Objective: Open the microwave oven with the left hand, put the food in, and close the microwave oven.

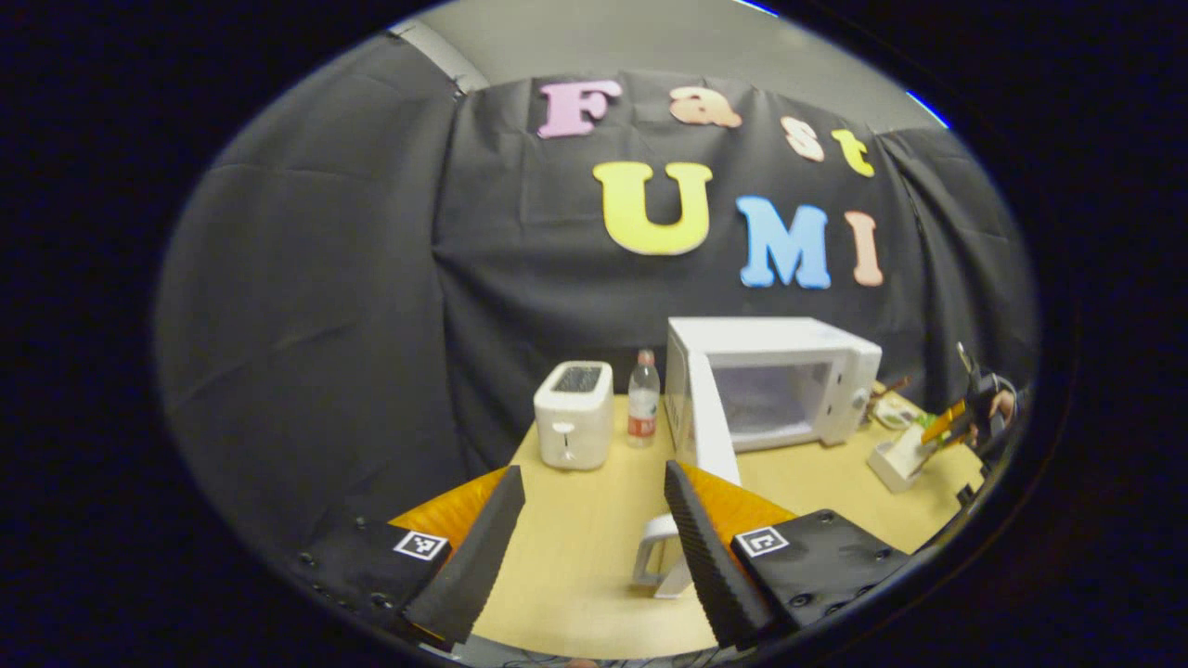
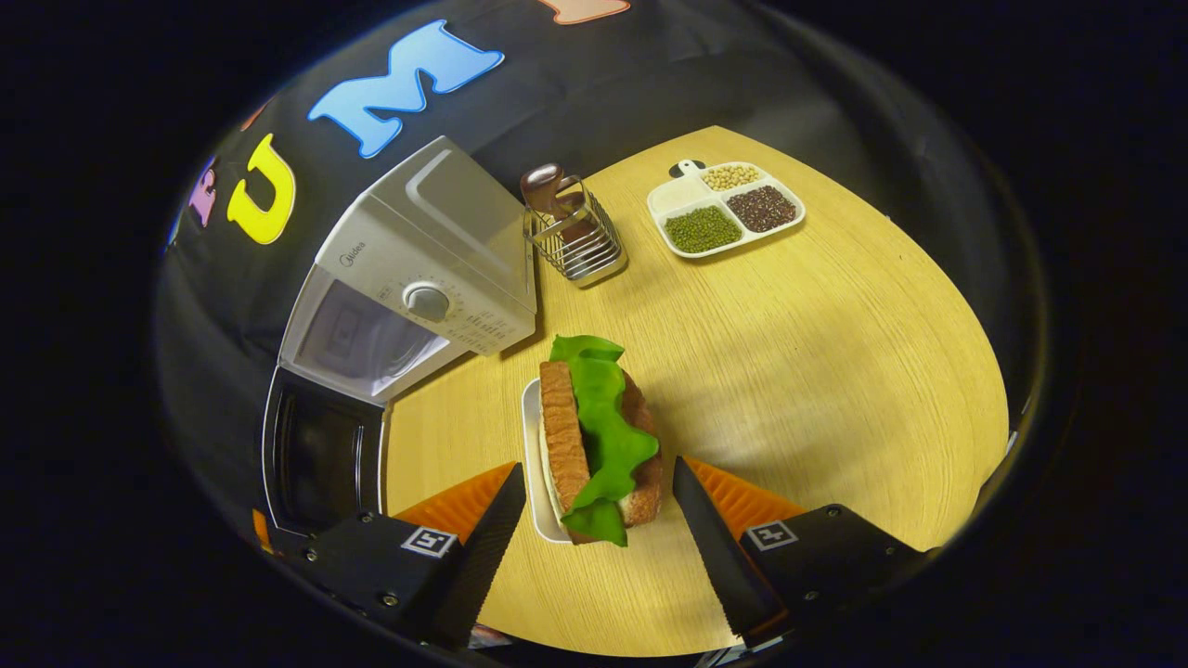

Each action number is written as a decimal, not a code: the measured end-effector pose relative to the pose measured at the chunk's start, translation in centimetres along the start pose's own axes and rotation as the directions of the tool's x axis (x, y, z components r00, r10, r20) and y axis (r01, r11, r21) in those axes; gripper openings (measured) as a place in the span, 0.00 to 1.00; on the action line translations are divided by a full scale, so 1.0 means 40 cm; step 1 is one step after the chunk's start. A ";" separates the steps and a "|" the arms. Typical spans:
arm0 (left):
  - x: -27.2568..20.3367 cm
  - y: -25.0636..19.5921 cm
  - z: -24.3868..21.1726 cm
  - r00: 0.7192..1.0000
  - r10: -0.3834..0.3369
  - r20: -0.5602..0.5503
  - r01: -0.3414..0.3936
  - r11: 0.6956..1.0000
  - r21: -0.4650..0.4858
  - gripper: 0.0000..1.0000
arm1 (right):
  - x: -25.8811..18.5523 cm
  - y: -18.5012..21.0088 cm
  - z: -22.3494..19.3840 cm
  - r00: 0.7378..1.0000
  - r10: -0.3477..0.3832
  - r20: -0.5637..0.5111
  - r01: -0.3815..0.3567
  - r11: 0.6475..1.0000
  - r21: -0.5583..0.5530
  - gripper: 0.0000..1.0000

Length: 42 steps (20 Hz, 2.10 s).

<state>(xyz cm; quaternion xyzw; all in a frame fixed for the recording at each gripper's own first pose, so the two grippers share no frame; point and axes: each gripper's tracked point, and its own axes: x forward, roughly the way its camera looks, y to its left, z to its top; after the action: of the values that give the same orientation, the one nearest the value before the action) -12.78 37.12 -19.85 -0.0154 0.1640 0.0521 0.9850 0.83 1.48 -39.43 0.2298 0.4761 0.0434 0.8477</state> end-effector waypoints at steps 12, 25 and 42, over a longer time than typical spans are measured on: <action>-0.027 -0.304 0.270 0.963 -0.163 0.216 0.174 0.984 -0.034 0.96 | -0.062 0.097 0.026 0.995 0.091 0.048 -0.090 0.996 -0.030 0.21; -0.063 -0.304 0.459 0.941 -0.141 0.307 0.158 0.987 -0.030 0.94 | -0.195 0.477 0.044 0.896 0.393 0.207 -0.404 0.915 0.012 0.21; -0.017 -0.233 0.504 0.950 -0.169 0.263 0.181 0.983 -0.020 0.96 | 0.103 0.772 0.031 0.816 0.419 0.398 -0.564 0.729 0.388 0.21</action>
<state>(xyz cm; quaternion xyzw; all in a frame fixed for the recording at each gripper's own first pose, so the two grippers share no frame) -5.92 28.73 -0.43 -0.0444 0.0301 -0.0303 0.9981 8.59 29.76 -28.80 0.5592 0.2655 0.1132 0.7772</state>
